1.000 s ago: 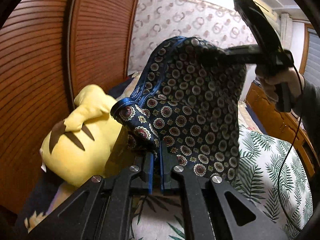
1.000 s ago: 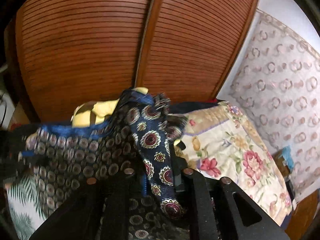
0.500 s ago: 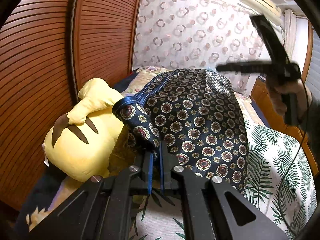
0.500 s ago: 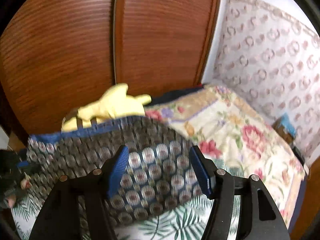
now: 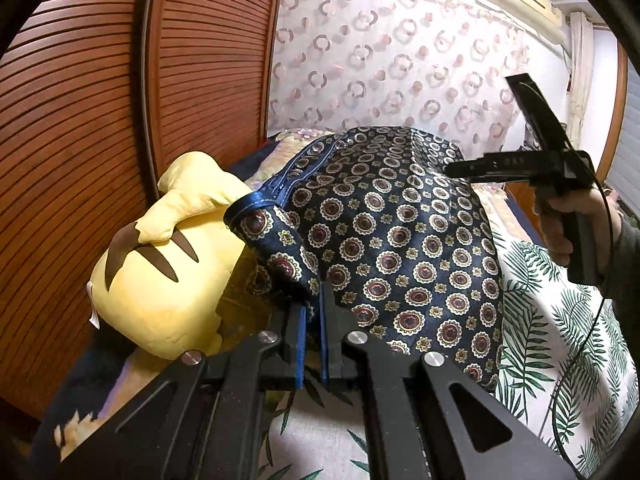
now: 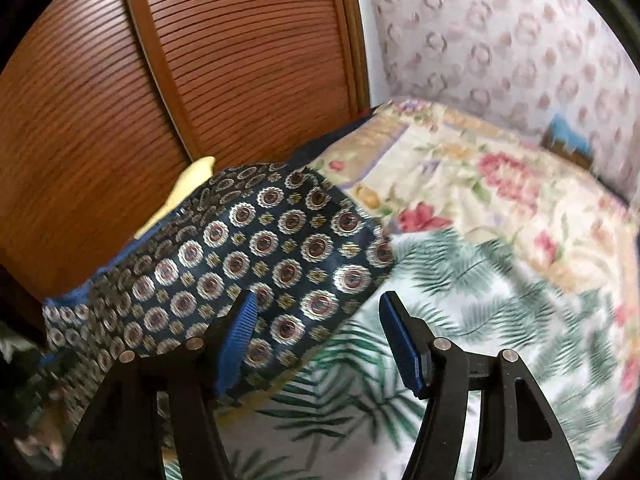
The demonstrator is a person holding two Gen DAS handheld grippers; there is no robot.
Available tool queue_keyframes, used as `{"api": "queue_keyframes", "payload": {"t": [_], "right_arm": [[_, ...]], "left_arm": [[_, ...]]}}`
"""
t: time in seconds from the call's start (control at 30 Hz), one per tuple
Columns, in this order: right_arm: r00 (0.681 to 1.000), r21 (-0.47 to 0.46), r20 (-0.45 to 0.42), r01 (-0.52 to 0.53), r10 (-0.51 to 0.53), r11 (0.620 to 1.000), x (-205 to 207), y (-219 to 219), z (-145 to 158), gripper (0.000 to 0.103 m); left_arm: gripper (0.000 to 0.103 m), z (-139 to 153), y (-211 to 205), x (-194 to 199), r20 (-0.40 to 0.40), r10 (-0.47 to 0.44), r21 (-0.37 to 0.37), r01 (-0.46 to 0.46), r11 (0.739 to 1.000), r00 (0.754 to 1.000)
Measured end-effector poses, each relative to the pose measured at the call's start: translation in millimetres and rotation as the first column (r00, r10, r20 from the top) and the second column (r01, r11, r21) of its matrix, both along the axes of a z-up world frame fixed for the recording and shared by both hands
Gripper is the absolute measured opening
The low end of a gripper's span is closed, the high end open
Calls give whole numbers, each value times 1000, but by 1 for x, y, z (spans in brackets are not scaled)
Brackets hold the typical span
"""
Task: Fold small clothes
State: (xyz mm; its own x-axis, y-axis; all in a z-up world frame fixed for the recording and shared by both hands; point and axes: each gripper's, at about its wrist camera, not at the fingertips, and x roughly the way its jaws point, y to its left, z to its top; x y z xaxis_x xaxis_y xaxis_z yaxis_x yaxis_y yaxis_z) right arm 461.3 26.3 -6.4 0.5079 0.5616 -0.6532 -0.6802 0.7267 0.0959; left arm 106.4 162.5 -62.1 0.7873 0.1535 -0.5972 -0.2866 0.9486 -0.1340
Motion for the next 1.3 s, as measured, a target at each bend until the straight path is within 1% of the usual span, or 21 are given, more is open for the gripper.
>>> {"api": "queue_keyframes", "payload": {"t": [0.03,0.07,0.1,0.13,0.17,0.23,0.33,0.4,0.47,0.5,0.57,0.6,0.63,0.67,0.73,0.77,0.8,0.87,0.97,1.1,1.3], "right_arm": [[1000,20,-21,-11,11,1000,7,2,-1,62],[999,30,-35,-24,25,999,12,5,-1,49],[998,30,-47,-39,40,999,14,11,-1,42],[998,23,-42,-45,46,999,17,12,1,26],[998,19,-24,-52,53,998,18,15,5,13],[997,17,8,-73,73,997,19,21,14,13],[996,-38,60,-57,59,998,13,25,17,13],[995,-61,94,-38,44,997,2,26,17,17],[994,-60,111,-17,24,998,-5,23,16,29],[993,-56,116,-12,19,998,-10,22,14,32],[991,-53,136,1,6,999,-23,15,14,50],[989,-49,150,4,3,999,-32,11,14,54],[986,-46,164,5,3,999,-48,6,16,60],[985,-42,175,8,0,999,-59,1,18,67],[981,-31,193,19,-13,999,-79,-10,18,73],[980,-23,198,23,-18,999,-91,-15,19,76],[978,-13,206,28,-25,1000,-101,-21,20,77],[974,4,222,33,-33,999,-119,-31,20,78],[965,19,252,66,-69,998,-146,-48,18,78],[958,46,267,95,-104,994,-183,-70,10,78],[946,69,282,148,-162,987,-241,-99,-4,78]], "left_arm": [[6,0,-1,-1,-2,-1,1,1,1000,1000],[6,-1,-1,-1,-3,-1,1,1,1000,1000],[6,-1,-2,-2,-4,-1,2,1,1000,1000],[6,-2,-3,-3,-6,-1,2,1,1000,1000],[6,-2,-3,-3,-7,-3,1,3,1000,1000],[6,-1,-6,-4,-9,1,11,-1,1000,1000],[6,1,-8,-7,-5,7,26,-7,1000,1000],[10,3,-9,-9,-6,10,36,-9,999,1000],[29,7,-10,-12,2,8,46,-8,999,1000],[34,8,-10,-14,7,5,48,-5,999,1000],[54,12,-13,-17,29,-6,59,4,998,1000],[62,13,-14,-18,33,-20,62,18,998,999],[80,16,-17,-20,42,-41,57,38,998,998],[84,17,-18,-22,51,-49,54,46,997,997],[85,20,-24,-24,52,-57,69,53,996,997],[88,21,-26,-24,44,-56,81,52,995,997],[89,22,-29,-25,42,-59,89,55,995,997],[90,24,-33,-28,53,-72,84,67,994,996],[90,27,-43,-34,60,-89,103,82,991,994],[90,30,-55,-40,63,-112,113,105,988,992],[90,29,-79,-49,67,-156,108,148,983,986]]}}
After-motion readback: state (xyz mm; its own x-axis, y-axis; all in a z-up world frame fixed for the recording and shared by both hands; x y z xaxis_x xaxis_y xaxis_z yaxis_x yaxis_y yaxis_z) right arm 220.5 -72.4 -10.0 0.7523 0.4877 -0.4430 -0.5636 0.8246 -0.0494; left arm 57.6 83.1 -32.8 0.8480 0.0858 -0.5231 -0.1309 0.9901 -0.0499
